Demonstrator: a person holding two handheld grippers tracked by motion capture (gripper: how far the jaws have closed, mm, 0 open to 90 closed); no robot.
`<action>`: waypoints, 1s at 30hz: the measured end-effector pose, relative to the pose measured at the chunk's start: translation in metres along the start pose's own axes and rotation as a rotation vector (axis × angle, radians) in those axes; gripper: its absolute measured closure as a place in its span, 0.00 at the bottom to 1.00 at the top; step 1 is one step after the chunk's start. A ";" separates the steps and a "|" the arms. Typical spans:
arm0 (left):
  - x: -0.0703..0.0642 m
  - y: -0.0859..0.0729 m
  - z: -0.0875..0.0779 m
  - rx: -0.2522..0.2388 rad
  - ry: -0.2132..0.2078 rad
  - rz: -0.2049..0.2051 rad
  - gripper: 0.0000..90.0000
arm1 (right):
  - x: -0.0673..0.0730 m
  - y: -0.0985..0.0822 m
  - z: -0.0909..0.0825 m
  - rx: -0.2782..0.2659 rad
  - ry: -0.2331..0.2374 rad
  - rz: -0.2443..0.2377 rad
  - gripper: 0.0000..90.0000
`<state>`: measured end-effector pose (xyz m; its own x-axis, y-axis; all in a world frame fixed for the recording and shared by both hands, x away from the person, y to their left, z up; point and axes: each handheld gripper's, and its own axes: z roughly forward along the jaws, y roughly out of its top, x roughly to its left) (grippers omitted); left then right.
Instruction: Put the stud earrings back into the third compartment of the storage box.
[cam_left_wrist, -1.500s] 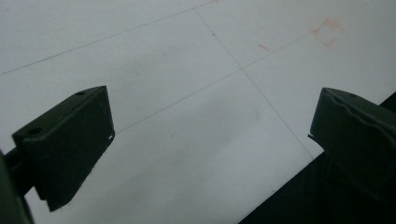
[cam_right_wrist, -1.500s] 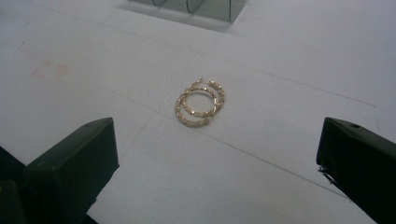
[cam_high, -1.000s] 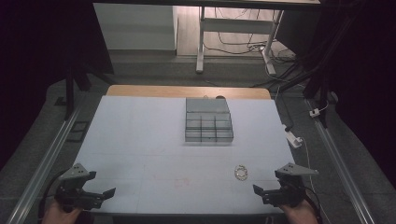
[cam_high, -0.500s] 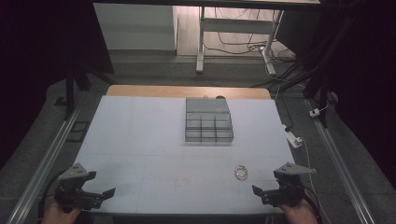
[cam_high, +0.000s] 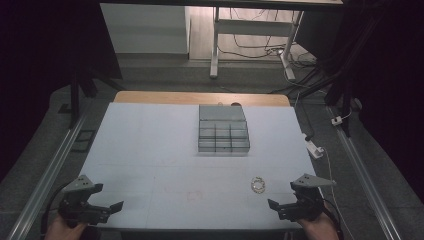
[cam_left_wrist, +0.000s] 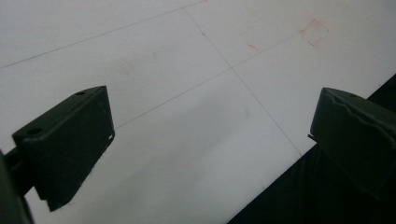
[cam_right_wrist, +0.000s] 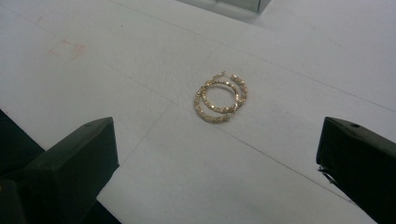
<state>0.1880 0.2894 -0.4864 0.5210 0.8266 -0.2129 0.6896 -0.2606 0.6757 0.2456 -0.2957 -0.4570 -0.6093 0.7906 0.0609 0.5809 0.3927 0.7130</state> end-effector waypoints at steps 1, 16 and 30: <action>0.000 0.000 0.000 0.001 0.000 0.000 0.00 | 0.000 0.000 0.000 0.000 0.000 0.000 0.00; 0.000 0.000 0.001 0.003 -0.002 -0.004 0.00 | 0.008 0.009 0.014 0.009 0.039 -0.066 0.00; 0.000 0.000 0.001 0.006 -0.002 -0.005 0.00 | 0.013 0.014 0.032 0.027 0.069 -0.115 0.00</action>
<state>0.1889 0.2893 -0.4870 0.5186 0.8270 -0.2174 0.6950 -0.2596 0.6705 0.2630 -0.2647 -0.4686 -0.7077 0.7059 0.0280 0.5189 0.4926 0.6987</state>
